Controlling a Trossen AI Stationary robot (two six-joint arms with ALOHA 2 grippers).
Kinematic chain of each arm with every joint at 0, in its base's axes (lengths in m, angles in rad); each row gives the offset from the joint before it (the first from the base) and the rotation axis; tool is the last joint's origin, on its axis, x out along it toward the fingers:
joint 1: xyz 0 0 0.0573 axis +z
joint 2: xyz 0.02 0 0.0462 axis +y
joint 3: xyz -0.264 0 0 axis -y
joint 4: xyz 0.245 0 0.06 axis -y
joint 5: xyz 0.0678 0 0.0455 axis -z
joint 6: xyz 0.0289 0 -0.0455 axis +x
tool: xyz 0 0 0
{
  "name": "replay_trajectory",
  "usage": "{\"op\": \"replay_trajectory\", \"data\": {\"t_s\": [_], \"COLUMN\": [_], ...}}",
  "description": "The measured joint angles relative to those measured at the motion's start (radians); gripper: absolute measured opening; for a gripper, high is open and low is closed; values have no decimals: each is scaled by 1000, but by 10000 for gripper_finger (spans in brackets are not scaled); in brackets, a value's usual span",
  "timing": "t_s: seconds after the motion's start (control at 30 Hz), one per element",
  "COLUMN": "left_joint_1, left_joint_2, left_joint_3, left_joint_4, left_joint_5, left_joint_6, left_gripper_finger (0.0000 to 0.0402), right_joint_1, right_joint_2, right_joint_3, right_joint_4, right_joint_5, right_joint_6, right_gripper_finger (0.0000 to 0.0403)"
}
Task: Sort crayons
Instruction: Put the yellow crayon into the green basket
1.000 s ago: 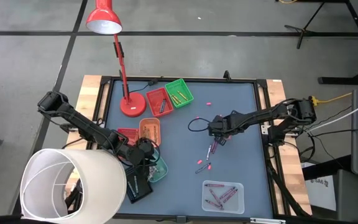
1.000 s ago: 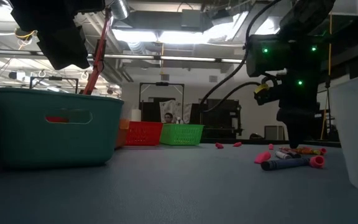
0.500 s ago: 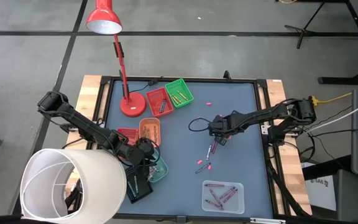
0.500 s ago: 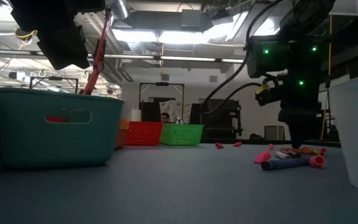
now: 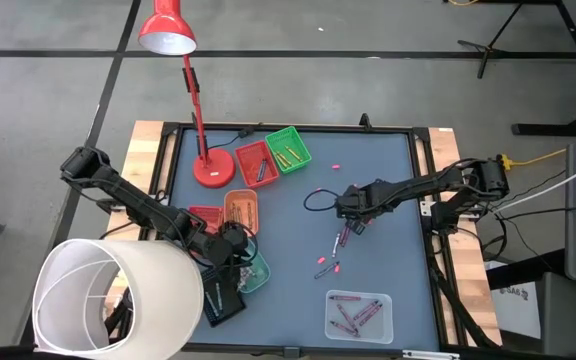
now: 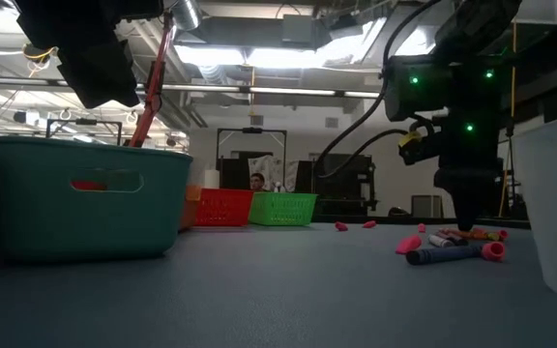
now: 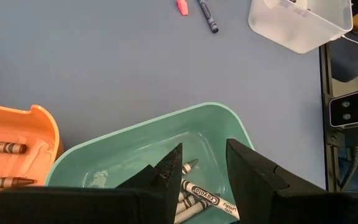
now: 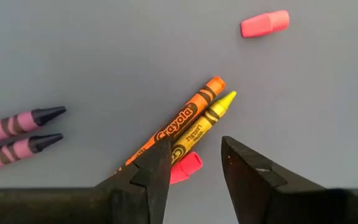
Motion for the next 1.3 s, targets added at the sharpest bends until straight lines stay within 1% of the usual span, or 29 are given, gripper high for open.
{"op": "replay_trajectory", "data": {"t_s": [0.1,0.17,0.3,0.6,0.7,0.9,1.0,1.3], "left_joint_1": [0,0,0,-2,-2,-2,-2,-2], "left_joint_2": [0,0,0,0,0,0,0,0], "left_joint_3": [0,0,0,0,0,0,0,0], "left_joint_4": [0,0,0,1,1,0,0,1], "left_joint_5": [0,0,0,0,0,-2,-11,-55], "left_joint_6": [0,0,0,0,0,0,0,12], "left_gripper_finger": [108,108,108,108,108,108,108,108], "right_joint_1": [0,0,1,0,0,0,0,0], "right_joint_2": [0,1,1,2,2,2,1,0], "right_joint_3": [0,-2,-2,-2,-2,-2,-2,-2], "right_joint_4": [-2,5,21,35,35,40,40,67], "right_joint_5": [-23,-63,-84,-50,-38,-34,-33,-33], "right_joint_6": [0,-1,-2,-6,-6,-13,-13,-13], "right_gripper_finger": [145,145,145,141,122,66,45,17]}}
